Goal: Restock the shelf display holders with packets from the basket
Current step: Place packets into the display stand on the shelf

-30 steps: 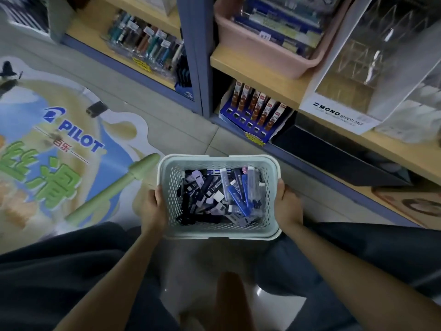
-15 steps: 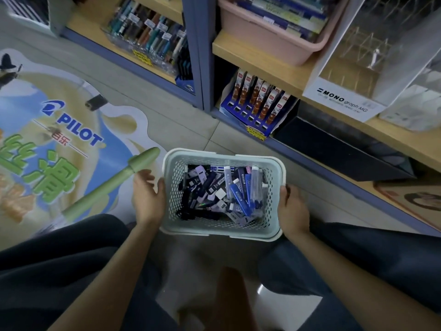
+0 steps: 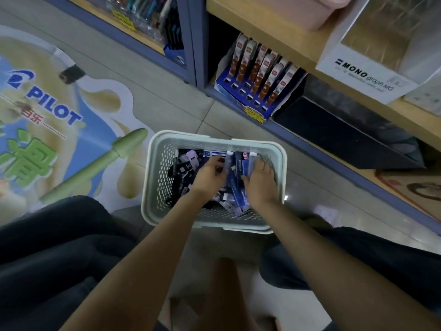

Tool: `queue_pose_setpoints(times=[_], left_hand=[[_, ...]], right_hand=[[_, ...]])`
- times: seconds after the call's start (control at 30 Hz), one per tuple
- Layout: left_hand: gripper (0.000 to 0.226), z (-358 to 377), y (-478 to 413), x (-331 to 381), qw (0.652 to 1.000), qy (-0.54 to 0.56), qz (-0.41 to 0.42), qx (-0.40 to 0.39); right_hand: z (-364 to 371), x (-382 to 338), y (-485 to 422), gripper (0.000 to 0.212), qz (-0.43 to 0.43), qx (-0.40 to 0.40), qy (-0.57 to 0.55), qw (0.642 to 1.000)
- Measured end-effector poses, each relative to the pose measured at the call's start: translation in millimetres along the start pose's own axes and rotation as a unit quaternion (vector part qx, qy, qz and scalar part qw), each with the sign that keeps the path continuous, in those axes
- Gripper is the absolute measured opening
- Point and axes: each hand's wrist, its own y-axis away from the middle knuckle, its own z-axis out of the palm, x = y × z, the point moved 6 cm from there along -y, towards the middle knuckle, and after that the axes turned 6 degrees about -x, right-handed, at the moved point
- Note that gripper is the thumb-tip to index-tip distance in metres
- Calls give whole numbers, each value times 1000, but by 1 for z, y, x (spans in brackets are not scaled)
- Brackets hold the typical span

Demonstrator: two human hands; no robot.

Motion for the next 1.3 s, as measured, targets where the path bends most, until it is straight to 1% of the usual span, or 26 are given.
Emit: queue_pose_setpoints(times=[0.07, 0.2, 0.3, 0.37, 0.43, 0.53, 0.6, 0.7, 0.73, 0.77, 0.83, 0.9, 0.97, 1.0, 1.07, 1.1, 1.2, 1.3], left_hand=[[44, 8, -11, -2, 999, 0, -37, -17], [38, 17, -28, -8, 996, -68, -56, -13], [24, 18, -30, -10, 994, -87, -68, -1], [26, 19, -28, -12, 992, -95, -84, -9], [26, 24, -24, -17, 986, -122, -107, -35], [27, 32, -16, -20, 978, -162, -123, -42], [28, 34, -11, -17, 987, -116, -108, -12], [17, 25, 3, -7, 996, 22, -81, 33], [16, 19, 8, -5, 995, 47, -72, 41], [14, 13, 12, -4, 995, 61, -64, 48], [8, 1, 22, -2, 993, 86, -55, 58], [3, -8, 32, 3, 989, 127, -44, 69], [8, -12, 44, 13, 983, 158, -38, 87], [13, -12, 51, 19, 980, 171, -34, 95], [21, -9, 64, 34, 975, 198, -11, 98], [23, -7, 71, 43, 974, 203, 6, 96], [22, 5, 93, 70, 973, 216, 47, 71], [24, 18, 117, 94, 962, 259, 79, 34]], right_hand=[[1, 1, -7, 69, 13, -23, -24, 999], [6, 6, -16, 56, 36, -65, -26, 997], [6, 9, -18, 44, 45, -74, -85, 993], [3, 10, -16, 39, 37, -73, -106, 991], [-2, 10, -12, 37, 28, -71, -119, 990], [-9, 11, -4, 39, 25, -72, -135, 988], [-15, 12, 1, 36, 23, -68, -144, 987], [-24, 14, 8, 25, 14, -52, -140, 989], [-26, 14, 10, 24, 12, -48, -139, 989], [-28, 13, 12, 25, 9, -46, -140, 989], [-34, 11, 17, 32, 13, -41, -153, 987], [-42, 6, 23, 29, 7, -29, -172, 985], [-52, -2, 31, 19, -3, -16, -192, 981], [-58, -8, 37, 22, -12, -16, -209, 978], [-67, -21, 50, 31, -41, -27, -260, 964], [-71, -26, 59, 29, -58, -33, -291, 955], [-87, -35, 85, 17, -99, -32, -369, 924], [-102, -31, 105, 12, -107, 12, -427, 898]])
